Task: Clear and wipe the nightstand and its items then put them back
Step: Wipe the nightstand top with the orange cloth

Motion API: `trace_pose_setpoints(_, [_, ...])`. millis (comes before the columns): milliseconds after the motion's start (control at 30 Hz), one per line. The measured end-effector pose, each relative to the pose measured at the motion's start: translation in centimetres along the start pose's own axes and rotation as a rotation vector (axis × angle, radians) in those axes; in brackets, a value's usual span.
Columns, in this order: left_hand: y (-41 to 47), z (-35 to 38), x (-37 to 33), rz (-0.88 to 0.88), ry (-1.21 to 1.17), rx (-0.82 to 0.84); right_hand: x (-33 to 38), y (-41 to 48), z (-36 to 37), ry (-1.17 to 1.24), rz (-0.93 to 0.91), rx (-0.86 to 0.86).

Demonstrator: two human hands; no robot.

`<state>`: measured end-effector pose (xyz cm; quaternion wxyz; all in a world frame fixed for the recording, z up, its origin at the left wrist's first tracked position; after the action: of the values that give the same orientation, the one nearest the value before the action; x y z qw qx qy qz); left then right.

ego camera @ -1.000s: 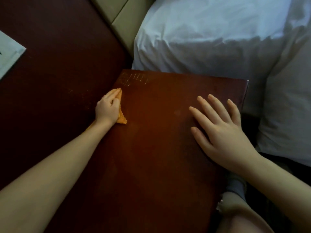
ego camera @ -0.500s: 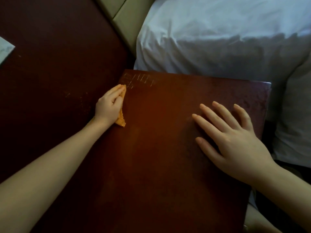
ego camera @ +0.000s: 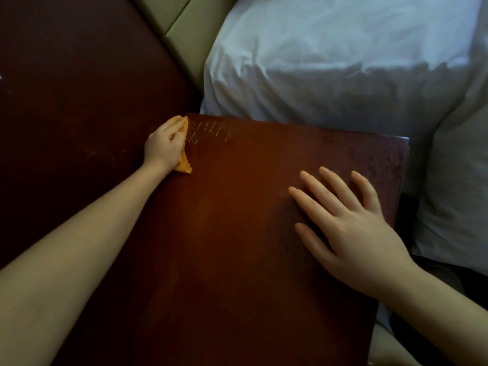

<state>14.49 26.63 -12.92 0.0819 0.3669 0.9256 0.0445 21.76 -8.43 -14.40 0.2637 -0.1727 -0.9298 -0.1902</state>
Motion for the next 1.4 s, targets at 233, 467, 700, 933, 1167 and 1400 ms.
trace_pose_setpoints(233, [-2.3, 0.3, 0.6, 0.011, -0.001, -0.113, -0.1, -0.1, -0.1, 0.038, -0.045, -0.052])
trace_pose_setpoints(467, [1.5, 0.6, -1.0, -0.048, 0.119, -0.008, 0.0, 0.0, 0.0, 0.035, -0.020, -0.063])
trace_pose_setpoints(700, [-0.9, -0.1, -0.5, 0.099, -0.051, 0.058, 0.0, 0.0, -0.2, 0.051, 0.004, -0.059])
trace_pose_setpoints(933, [-2.7, 0.3, -1.4, -0.236, 0.033, -0.054, 0.0, -0.1, -0.1, 0.058, 0.045, -0.084])
trace_pose_setpoints(1167, [-6.9, -0.1, -2.0, 0.126, -0.067, -0.019, 0.0, 0.0, -0.1, 0.066, 0.067, -0.089])
trace_pose_setpoints(1400, [-4.1, -0.1, -2.1, -0.099, -0.016, -0.052, 0.1, -0.1, -0.1, 0.050, 0.102, -0.099])
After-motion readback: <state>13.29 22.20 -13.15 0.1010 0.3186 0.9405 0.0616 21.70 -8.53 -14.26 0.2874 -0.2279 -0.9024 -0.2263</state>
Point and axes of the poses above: each hand's wrist, its own y-axis towards the middle knuckle, its own z-axis out of the palm, x = y × z, the point moved 1 cm from there along y, towards the middle knuckle, and after that the axes turned 13 degrees about y, right-handed, at the moved point
